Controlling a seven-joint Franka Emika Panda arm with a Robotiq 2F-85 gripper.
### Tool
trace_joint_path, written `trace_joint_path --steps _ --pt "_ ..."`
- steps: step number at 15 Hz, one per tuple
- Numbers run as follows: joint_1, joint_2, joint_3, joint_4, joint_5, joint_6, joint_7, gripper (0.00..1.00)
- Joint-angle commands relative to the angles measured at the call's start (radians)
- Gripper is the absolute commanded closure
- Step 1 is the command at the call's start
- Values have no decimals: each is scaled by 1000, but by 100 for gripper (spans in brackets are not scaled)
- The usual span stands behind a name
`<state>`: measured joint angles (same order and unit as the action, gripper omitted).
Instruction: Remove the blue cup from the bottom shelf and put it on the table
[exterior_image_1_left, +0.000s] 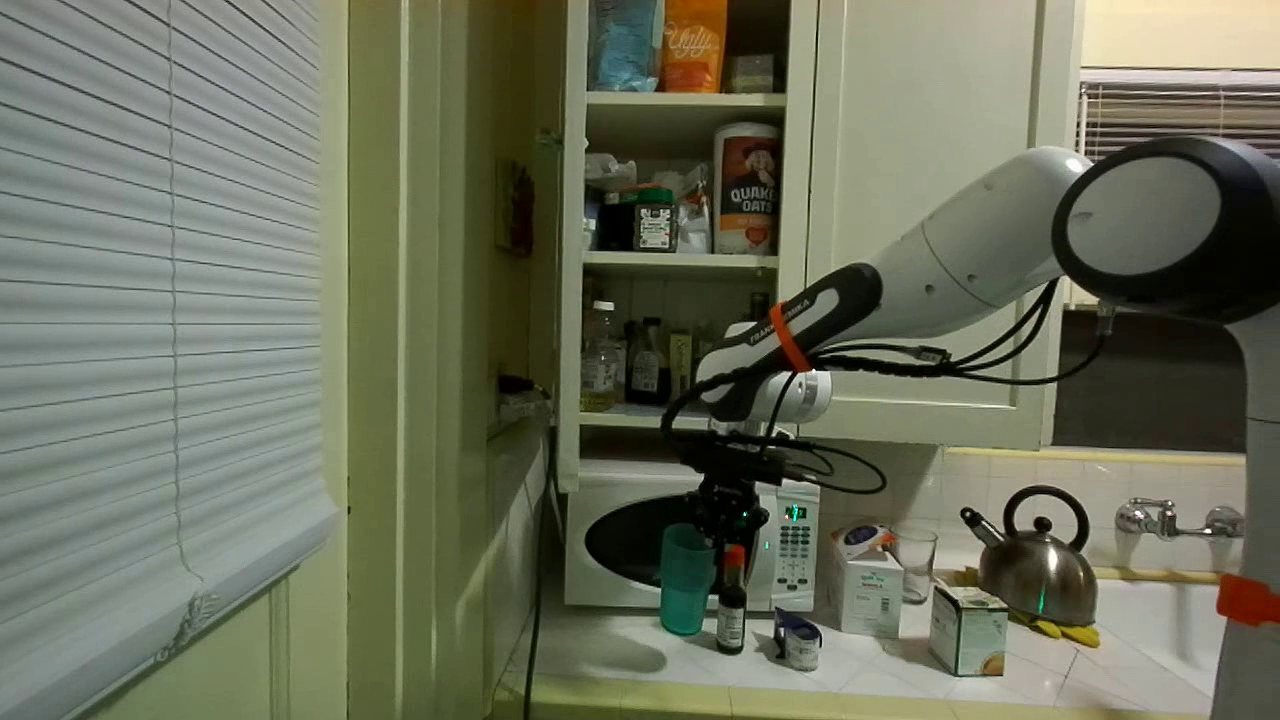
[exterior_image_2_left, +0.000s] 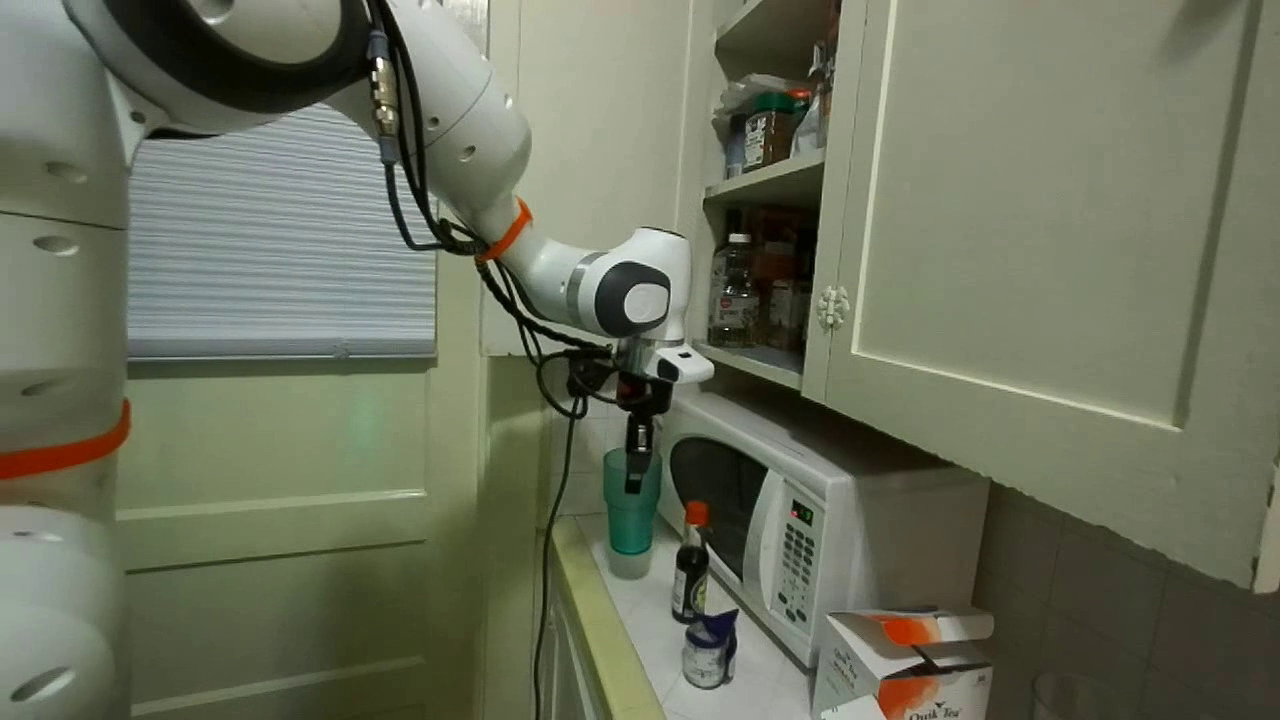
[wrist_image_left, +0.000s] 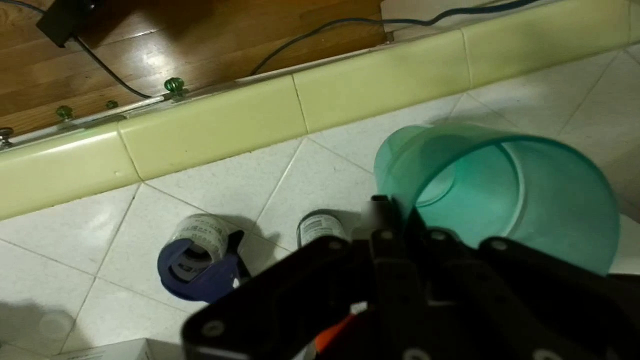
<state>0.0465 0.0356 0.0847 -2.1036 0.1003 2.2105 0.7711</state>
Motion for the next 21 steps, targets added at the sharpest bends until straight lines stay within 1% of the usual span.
trace_joint_path --steps 1,5,9,14,15,16,17,18,20,21 --pt "20 51 -7 10 -24 10 -2 99" --pt "33 88 -12 10 -38 68 -11 99" --pt "44 115 -14 16 -49 99 -22 99" --pt "54 136 -20 25 -68 79 -24 99" --pt "55 138 -22 26 -77 74 -21 70" --pt "57 139 -25 25 -86 78 -20 69" --pt "58 140 -27 25 -91 78 -19 64" --pt "58 139 -29 25 -98 77 -17 56" --pt "58 134 -32 27 -106 77 -18 42" --pt "58 131 -33 29 -113 74 -16 34"
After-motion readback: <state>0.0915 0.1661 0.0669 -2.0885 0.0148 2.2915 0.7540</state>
